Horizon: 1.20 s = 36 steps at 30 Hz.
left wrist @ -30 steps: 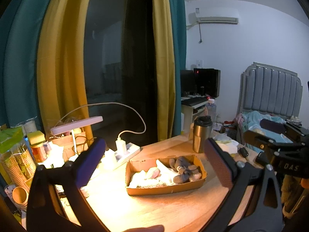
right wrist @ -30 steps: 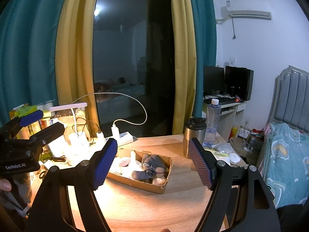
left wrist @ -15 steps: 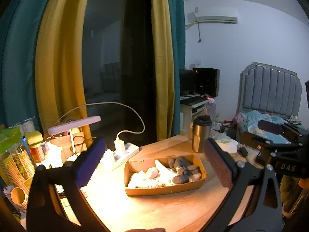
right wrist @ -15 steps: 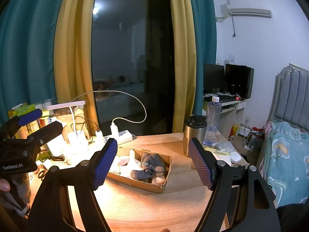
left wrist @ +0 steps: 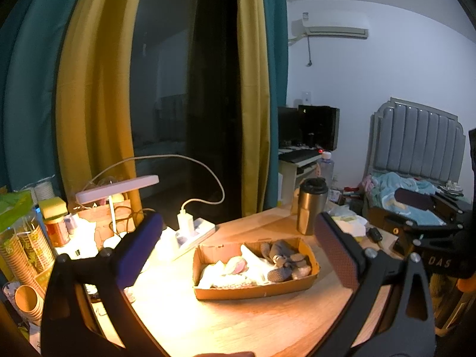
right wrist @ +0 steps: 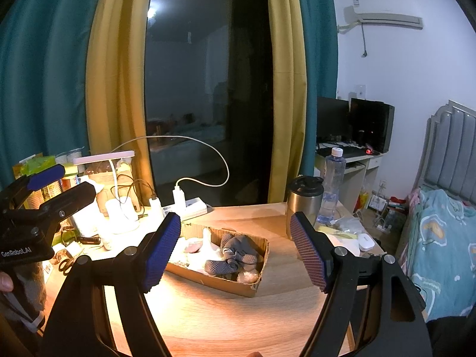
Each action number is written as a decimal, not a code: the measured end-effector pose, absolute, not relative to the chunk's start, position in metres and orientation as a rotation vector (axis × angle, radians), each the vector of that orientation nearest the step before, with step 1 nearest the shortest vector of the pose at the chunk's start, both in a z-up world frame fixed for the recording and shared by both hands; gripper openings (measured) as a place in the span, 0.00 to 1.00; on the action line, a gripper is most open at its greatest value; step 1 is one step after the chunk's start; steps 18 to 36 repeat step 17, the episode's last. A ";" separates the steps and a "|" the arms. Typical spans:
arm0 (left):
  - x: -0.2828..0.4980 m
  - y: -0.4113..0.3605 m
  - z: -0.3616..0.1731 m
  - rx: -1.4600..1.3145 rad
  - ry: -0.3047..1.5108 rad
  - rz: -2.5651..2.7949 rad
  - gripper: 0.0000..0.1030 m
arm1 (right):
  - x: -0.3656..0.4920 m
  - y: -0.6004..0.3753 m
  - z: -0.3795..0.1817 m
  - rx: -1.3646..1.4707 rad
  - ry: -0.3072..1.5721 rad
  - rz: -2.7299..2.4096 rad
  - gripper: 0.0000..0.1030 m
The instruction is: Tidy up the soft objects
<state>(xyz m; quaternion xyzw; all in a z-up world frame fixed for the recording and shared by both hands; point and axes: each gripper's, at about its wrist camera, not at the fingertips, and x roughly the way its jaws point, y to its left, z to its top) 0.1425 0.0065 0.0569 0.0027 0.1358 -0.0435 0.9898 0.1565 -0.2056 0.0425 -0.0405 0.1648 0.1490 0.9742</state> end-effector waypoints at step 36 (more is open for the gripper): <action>0.151 0.007 0.052 0.005 0.298 -0.064 0.99 | 0.166 -0.209 0.040 -0.078 0.352 0.317 0.77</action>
